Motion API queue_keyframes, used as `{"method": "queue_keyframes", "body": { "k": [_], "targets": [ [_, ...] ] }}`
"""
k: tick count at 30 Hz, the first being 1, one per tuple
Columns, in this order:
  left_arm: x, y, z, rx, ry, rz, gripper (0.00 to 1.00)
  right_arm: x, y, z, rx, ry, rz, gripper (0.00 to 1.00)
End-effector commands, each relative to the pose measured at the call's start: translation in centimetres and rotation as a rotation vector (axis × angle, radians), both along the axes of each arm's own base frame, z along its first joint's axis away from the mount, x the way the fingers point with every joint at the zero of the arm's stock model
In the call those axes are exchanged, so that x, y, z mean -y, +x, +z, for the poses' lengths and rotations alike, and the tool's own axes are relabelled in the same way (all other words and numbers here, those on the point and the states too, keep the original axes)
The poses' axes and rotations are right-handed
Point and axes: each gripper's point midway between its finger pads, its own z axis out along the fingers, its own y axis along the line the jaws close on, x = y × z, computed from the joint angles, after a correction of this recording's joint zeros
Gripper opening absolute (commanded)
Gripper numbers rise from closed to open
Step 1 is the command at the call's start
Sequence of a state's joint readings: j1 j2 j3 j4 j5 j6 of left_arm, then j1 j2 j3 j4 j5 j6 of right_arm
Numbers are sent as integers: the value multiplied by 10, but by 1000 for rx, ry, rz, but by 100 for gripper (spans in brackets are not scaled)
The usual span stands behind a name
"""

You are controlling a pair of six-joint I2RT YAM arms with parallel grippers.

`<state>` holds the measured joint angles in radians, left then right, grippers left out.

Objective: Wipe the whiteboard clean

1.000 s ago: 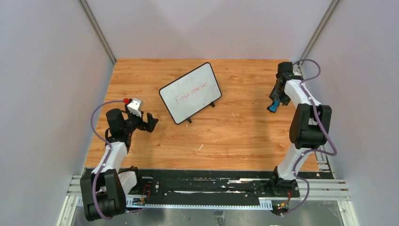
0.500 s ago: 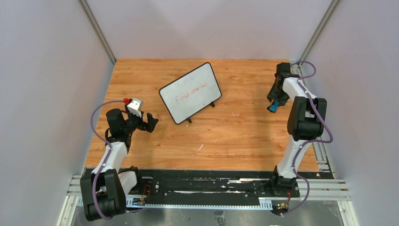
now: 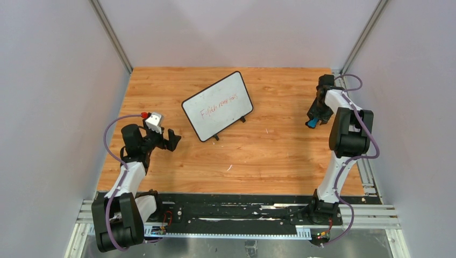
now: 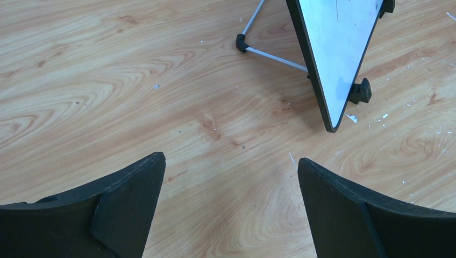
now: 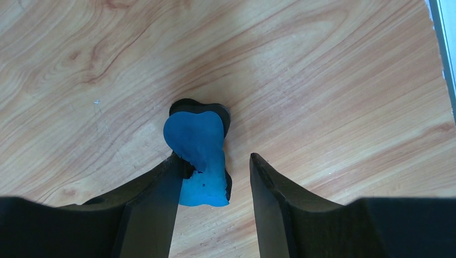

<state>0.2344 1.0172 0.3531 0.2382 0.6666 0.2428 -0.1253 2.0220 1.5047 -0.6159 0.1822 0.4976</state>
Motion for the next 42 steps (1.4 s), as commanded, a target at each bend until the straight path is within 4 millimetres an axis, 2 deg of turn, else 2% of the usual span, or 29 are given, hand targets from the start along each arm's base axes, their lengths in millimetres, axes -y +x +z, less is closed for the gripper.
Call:
{"method": "queue_keyframes", "body": {
  "k": [1,16,23,29,33,34,42],
  "targets": [
    [-2,3,3,17,13,1,98,6,-1,-5,-20,7,-6,49],
    [-3,4,3,12,11,1,98,-1,2,-15,-22,46,12,42],
    [-2,4,2,10,10,1,98,-2,1,-12,-16,42,17,26],
    [-3,4,3,11,11,5,97,-4,-1,-4,-2,22,29,20],
    [-4,5,3,10,9,12,96,-10,-4,0,10,17,56,7],
    [-5,6,3,9,9,18,94,-12,-4,7,32,16,65,1],
    [-6,5,4,11,12,30,93,-49,-6,36,147,67,215,1]
  ]
}}
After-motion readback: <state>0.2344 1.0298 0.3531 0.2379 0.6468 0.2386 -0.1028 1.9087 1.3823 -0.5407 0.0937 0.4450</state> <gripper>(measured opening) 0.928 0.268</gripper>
